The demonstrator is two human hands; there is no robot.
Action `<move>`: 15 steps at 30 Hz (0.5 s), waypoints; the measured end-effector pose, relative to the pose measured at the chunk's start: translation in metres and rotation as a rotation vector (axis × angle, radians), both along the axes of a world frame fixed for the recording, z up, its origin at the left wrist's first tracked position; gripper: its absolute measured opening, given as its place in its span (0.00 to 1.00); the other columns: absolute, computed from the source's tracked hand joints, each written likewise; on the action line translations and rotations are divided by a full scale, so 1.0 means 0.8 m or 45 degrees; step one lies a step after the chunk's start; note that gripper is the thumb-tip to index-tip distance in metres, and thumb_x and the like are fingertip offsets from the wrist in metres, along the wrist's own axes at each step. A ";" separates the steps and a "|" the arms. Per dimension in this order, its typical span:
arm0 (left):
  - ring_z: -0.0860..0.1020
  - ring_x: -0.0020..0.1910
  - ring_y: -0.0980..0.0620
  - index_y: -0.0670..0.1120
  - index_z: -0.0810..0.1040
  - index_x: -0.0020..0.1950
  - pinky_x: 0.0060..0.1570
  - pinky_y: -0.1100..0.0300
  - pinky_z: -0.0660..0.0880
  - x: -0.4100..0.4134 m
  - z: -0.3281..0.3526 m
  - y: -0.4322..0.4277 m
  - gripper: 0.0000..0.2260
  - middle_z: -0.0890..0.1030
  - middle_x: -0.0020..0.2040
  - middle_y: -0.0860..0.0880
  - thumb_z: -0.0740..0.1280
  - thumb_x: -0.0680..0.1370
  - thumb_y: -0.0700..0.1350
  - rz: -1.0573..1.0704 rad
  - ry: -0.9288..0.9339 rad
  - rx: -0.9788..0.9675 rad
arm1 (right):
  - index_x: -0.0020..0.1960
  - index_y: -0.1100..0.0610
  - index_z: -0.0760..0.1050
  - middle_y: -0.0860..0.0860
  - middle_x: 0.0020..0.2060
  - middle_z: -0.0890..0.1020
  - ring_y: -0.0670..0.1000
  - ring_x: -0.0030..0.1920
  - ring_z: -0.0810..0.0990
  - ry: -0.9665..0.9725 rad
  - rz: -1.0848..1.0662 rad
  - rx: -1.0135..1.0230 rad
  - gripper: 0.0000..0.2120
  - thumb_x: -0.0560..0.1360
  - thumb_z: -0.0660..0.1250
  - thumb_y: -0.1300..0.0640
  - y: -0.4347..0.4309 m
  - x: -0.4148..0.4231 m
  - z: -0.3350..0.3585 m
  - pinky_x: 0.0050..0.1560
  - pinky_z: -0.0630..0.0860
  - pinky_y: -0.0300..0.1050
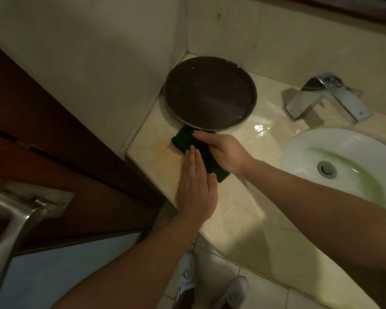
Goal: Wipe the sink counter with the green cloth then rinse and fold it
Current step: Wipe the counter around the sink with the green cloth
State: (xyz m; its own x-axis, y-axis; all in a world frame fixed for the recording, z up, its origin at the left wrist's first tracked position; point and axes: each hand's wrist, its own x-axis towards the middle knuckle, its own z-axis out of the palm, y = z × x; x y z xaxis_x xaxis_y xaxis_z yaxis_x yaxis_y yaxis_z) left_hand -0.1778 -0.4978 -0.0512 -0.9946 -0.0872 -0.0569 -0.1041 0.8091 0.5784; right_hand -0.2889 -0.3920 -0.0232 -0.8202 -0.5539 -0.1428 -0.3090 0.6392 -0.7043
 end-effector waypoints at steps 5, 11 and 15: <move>0.45 0.79 0.44 0.43 0.49 0.79 0.76 0.47 0.50 -0.066 0.022 0.021 0.30 0.49 0.80 0.42 0.56 0.80 0.52 -0.127 0.022 -0.335 | 0.71 0.54 0.71 0.53 0.69 0.74 0.53 0.71 0.69 0.382 -0.593 0.206 0.25 0.75 0.59 0.63 0.062 0.053 -0.023 0.72 0.60 0.42; 0.42 0.78 0.43 0.41 0.43 0.79 0.76 0.45 0.49 -0.094 -0.004 0.014 0.36 0.43 0.80 0.41 0.52 0.79 0.60 -0.165 -0.082 -0.570 | 0.75 0.57 0.64 0.54 0.74 0.67 0.53 0.76 0.61 0.430 -0.521 0.399 0.25 0.78 0.57 0.60 0.069 0.049 -0.046 0.76 0.54 0.47; 0.41 0.78 0.41 0.38 0.41 0.78 0.76 0.47 0.45 -0.086 -0.005 -0.008 0.41 0.41 0.79 0.38 0.54 0.77 0.62 -0.008 -0.056 -0.535 | 0.75 0.58 0.65 0.54 0.74 0.68 0.54 0.75 0.62 0.466 -0.504 0.431 0.25 0.78 0.57 0.60 0.070 0.048 -0.050 0.75 0.53 0.45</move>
State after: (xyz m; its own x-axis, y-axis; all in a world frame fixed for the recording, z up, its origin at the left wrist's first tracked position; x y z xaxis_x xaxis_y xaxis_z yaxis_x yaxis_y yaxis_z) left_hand -0.2465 -0.5040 -0.0554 -0.9926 -0.1057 -0.0605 -0.1156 0.9743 0.1934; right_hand -0.2506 -0.3361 -0.0633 -0.9825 -0.1721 0.0719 -0.1863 0.9230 -0.3368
